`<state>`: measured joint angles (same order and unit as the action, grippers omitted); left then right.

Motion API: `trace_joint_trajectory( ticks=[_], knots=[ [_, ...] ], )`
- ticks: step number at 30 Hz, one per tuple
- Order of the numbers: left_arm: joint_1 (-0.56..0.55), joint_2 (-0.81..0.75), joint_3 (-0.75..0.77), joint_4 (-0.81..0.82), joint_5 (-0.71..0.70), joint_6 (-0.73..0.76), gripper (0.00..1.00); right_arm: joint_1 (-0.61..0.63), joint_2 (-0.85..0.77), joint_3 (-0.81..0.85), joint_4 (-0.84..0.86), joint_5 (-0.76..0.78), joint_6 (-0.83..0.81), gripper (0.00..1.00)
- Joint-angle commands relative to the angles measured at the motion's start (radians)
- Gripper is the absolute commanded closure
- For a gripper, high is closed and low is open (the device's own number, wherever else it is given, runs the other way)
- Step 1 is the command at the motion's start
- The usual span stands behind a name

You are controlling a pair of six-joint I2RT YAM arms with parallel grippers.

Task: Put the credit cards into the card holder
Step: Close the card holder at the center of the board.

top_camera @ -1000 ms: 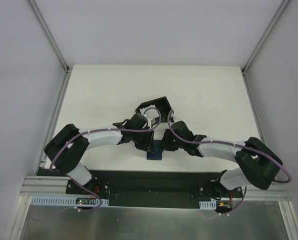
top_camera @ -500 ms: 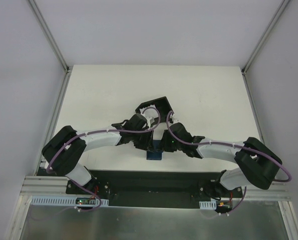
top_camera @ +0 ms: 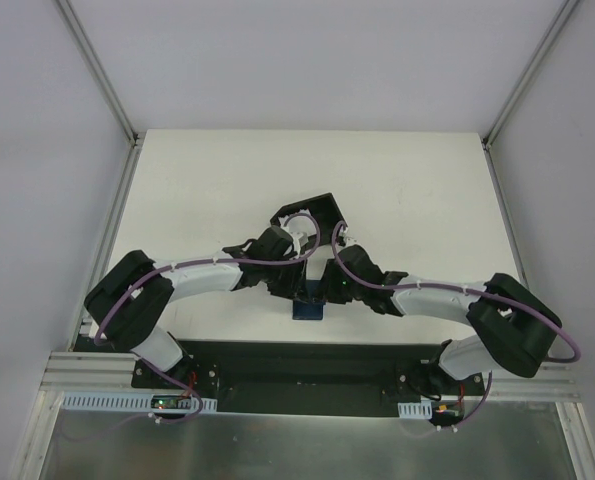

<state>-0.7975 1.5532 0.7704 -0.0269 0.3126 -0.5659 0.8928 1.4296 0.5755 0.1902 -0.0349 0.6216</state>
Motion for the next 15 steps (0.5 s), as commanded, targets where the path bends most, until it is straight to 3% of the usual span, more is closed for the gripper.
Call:
trace_joint_trajectory(
  ticks=[1, 15],
  knots=[
    [-0.002, 0.024, -0.020, 0.082, 0.016, 0.001, 0.62, 0.006, 0.032, 0.015, -0.047, 0.029, 0.006, 0.82],
    [-0.005, 0.093, -0.033, 0.076, -0.004, -0.034, 0.71, 0.005, 0.008, 0.011, -0.060, 0.067, 0.003, 0.81]
  ],
)
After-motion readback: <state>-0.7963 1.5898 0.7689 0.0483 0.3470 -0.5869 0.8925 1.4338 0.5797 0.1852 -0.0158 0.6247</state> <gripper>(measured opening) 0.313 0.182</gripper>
